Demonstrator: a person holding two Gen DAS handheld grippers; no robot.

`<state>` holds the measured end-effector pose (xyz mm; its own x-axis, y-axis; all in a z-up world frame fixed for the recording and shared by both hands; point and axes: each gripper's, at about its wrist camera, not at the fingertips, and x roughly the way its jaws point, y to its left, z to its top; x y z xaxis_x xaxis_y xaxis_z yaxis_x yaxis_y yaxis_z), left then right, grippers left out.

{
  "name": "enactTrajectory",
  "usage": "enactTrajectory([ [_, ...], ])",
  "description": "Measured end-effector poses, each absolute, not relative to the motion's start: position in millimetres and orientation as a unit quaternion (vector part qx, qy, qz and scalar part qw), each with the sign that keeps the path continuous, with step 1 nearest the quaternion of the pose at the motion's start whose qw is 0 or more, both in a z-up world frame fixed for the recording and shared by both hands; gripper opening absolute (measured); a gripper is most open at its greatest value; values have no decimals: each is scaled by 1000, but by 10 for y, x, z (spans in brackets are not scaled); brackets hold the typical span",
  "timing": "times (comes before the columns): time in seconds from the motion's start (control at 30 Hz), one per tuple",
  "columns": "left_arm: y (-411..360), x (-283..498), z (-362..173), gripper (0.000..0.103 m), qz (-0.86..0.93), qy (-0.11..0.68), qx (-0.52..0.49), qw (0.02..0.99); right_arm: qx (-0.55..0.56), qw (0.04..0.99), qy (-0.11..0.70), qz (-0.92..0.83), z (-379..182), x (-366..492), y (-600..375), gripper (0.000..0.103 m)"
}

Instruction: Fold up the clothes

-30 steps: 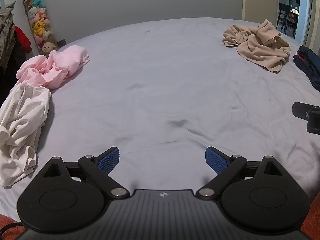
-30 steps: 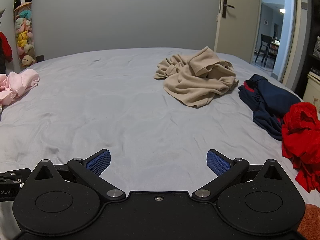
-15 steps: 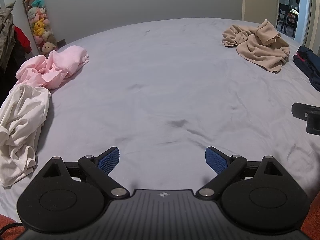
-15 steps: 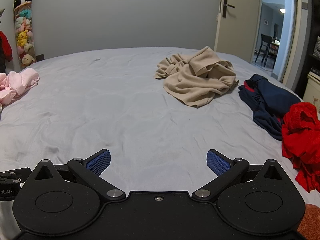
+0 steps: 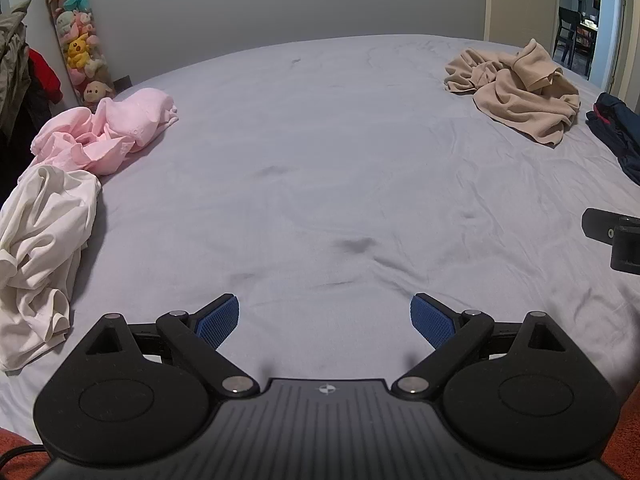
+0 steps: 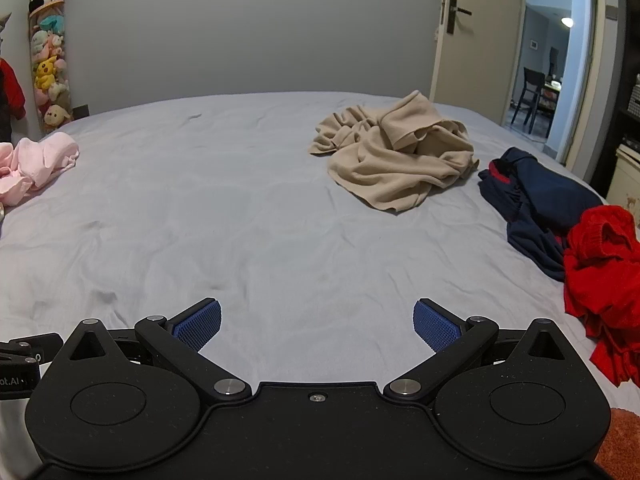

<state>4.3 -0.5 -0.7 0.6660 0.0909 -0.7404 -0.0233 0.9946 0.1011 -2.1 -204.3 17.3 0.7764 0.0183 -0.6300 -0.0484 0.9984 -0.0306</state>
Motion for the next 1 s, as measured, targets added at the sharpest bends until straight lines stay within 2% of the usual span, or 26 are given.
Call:
enactTrajectory([
  [0.6,-9,25,-22,94,21,412,46,910,-24,940,339,18,171,-6,-2036,102],
  [1.0,-129,201,21,94,-25,424,60,904,1,920,392,0,177,211,-2137,102],
])
